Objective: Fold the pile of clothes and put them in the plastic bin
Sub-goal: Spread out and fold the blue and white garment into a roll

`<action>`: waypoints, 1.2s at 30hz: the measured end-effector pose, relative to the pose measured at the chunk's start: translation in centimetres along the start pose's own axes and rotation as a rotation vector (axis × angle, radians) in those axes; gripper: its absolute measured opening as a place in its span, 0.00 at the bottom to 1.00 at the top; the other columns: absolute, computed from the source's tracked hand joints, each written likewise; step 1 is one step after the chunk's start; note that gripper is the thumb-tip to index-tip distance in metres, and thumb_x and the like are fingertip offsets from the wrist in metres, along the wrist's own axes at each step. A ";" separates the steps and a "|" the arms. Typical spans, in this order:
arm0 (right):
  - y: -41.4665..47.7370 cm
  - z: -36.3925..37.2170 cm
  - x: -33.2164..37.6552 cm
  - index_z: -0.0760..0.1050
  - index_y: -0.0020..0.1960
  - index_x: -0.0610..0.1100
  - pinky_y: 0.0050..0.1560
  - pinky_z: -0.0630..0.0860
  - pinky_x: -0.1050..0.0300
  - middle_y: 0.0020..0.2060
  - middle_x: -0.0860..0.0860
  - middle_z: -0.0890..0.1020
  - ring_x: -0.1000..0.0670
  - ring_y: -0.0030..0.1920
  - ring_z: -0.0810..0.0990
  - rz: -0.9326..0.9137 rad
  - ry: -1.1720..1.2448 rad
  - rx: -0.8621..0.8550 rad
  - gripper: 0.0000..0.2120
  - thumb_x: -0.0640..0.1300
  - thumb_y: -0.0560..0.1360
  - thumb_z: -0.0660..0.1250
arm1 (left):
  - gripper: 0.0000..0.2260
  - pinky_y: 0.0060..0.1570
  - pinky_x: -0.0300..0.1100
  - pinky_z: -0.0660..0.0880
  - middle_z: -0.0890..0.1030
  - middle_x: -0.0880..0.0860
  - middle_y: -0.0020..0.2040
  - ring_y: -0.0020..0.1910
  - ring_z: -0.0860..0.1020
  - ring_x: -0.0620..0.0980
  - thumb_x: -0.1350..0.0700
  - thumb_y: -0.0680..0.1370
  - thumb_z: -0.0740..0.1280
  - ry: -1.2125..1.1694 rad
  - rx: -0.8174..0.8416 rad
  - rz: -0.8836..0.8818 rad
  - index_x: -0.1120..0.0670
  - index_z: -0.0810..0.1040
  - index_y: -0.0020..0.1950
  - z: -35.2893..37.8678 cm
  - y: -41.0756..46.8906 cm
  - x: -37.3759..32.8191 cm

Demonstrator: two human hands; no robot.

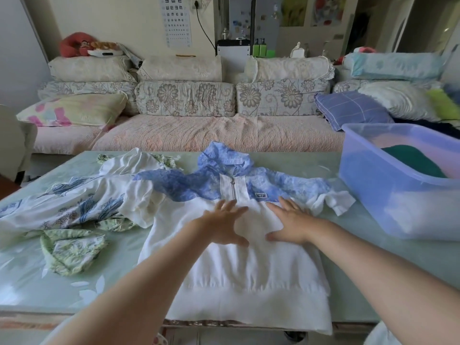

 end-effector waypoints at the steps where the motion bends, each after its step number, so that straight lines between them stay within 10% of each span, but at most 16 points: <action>1: -0.2 0.3 -1.0 0.40 0.81 0.58 0.78 0.49 0.41 0.81 0.49 0.40 0.46 0.80 0.40 0.041 0.014 0.085 0.51 0.74 0.70 0.64 | 0.51 0.72 0.67 0.51 0.38 0.46 0.80 0.79 0.38 0.54 0.30 0.67 0.71 0.024 0.098 -0.064 0.39 0.42 0.79 0.8 0.4 0.5; 6: 0.0 -1.2 -2.2 0.58 0.79 0.54 0.72 0.59 0.42 0.78 0.46 0.61 0.44 0.77 0.61 0.175 -0.154 0.031 0.42 0.77 0.72 0.49 | 0.52 0.75 0.61 0.47 0.41 0.47 0.80 0.79 0.43 0.54 0.24 0.63 0.66 0.134 0.311 -0.134 0.37 0.44 0.79 0.1 0.5 1.6; 12: 3.0 -2.8 0.8 0.69 0.70 0.50 0.70 0.61 0.46 0.68 0.44 0.69 0.42 0.71 0.66 -0.014 -0.288 -0.245 0.24 0.61 0.79 0.56 | 0.17 0.68 0.56 0.59 0.76 0.51 0.65 0.68 0.70 0.55 0.39 0.81 0.57 0.022 -0.160 -0.103 0.43 0.75 0.64 -3.6 4.1 2.3; 20: 11.2 -2.5 1.7 0.49 0.81 0.51 0.78 0.51 0.44 0.81 0.48 0.47 0.47 0.80 0.47 -0.112 -0.101 -0.221 0.33 0.63 0.82 0.52 | 0.27 0.75 0.54 0.52 0.54 0.50 0.80 0.79 0.51 0.52 0.41 0.82 0.56 0.007 -0.266 -0.138 0.45 0.55 0.79 -3.1 11.6 6.9; 24: 14.3 -2.4 1.0 0.72 0.66 0.49 0.65 0.66 0.46 0.68 0.48 0.75 0.45 0.68 0.73 -0.021 -0.182 -0.259 0.26 0.63 0.81 0.48 | 0.29 0.76 0.54 0.47 0.46 0.52 0.81 0.79 0.43 0.53 0.40 0.82 0.54 -0.013 -0.298 -0.188 0.45 0.48 0.80 -3.5 14.3 10.4; 29: 17.8 -5.9 4.0 0.79 0.37 0.41 0.42 0.75 0.48 0.35 0.43 0.82 0.40 0.38 0.82 -0.187 -0.226 -0.790 0.23 0.52 0.76 0.51 | 0.29 0.73 0.54 0.55 0.56 0.51 0.79 0.77 0.56 0.56 0.41 0.81 0.55 0.032 -0.323 -0.192 0.42 0.50 0.80 -3.7 16.6 12.8; 32: 21.5 -7.7 5.8 0.79 0.43 0.39 0.42 0.76 0.45 0.43 0.41 0.79 0.37 0.45 0.79 -0.282 -0.119 -0.756 0.05 0.36 0.74 0.64 | 0.24 0.70 0.53 0.59 0.65 0.51 0.72 0.72 0.63 0.56 0.37 0.78 0.57 0.023 -0.353 -0.196 0.38 0.63 0.74 -3.5 17.6 13.4; 36: 25.7 -9.5 8.3 0.77 0.58 0.40 0.54 0.75 0.46 0.58 0.43 0.75 0.39 0.58 0.75 -0.338 -0.159 -0.653 0.14 0.32 0.75 0.61 | 0.21 0.69 0.52 0.58 0.68 0.49 0.68 0.70 0.64 0.53 0.35 0.76 0.59 -0.041 -0.417 -0.184 0.35 0.69 0.68 -3.4 17.9 14.3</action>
Point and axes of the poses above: each hand's wrist, its own y-axis towards the middle knuckle, its own z-axis out of the palm, x = y × z, the point moved 4 cm from there along y, towards the middle knuckle
